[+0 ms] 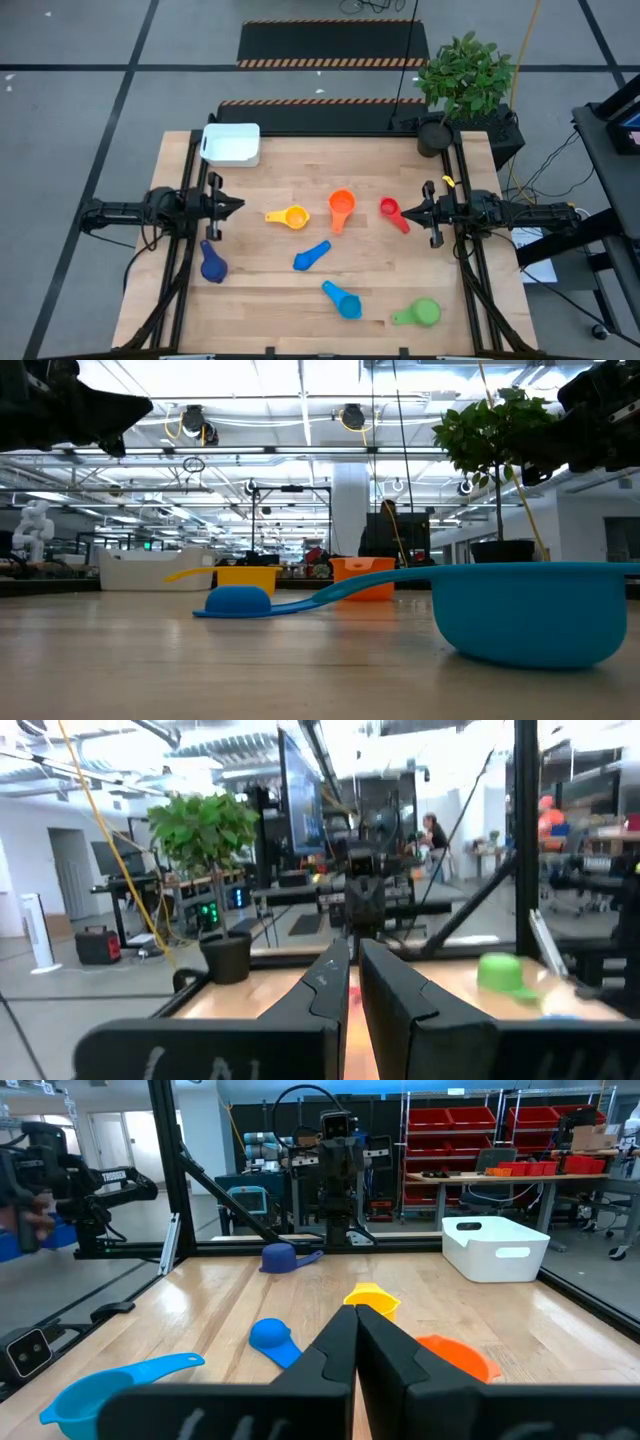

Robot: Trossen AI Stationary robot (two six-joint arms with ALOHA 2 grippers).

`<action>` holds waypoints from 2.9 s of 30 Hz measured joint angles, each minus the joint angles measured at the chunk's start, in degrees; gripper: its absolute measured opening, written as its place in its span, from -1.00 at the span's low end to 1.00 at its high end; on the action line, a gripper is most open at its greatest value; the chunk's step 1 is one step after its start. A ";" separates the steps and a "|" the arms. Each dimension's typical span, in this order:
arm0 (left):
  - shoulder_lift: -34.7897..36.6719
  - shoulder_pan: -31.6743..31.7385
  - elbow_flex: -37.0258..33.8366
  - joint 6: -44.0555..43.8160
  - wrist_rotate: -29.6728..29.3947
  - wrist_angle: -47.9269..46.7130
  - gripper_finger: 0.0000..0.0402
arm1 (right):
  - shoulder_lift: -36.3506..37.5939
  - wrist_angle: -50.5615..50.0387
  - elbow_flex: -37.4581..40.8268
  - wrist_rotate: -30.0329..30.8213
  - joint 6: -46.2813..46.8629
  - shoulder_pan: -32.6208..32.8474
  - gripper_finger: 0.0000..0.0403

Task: Nest measuring cups in basket
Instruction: Stack the green measuring cup into the orange measuring cup

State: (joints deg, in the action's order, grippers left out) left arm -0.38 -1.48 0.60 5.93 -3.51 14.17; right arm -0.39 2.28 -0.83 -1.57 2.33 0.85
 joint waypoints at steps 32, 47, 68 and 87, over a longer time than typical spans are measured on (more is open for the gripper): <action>-44.11 0.18 56.80 -36.24 -10.29 -16.06 -0.99 | 0.00 0.00 0.00 -0.01 0.02 0.00 -1.00; -57.51 0.18 64.74 -33.12 -4.00 -22.26 -0.93 | 0.03 6.44 0.01 0.00 13.17 0.01 -1.00; -57.24 3.39 64.74 -28.95 -3.88 -28.74 -0.84 | -30.17 0.70 -32.32 2.08 58.60 4.05 -1.00; -57.24 3.24 64.74 -32.14 2.03 -34.20 -0.84 | -79.13 -26.74 -63.13 -36.00 49.03 14.68 -0.60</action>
State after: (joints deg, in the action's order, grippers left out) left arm -57.63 1.76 65.34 -26.20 -1.48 -20.03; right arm -79.52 -24.46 -63.96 -37.57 51.36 15.53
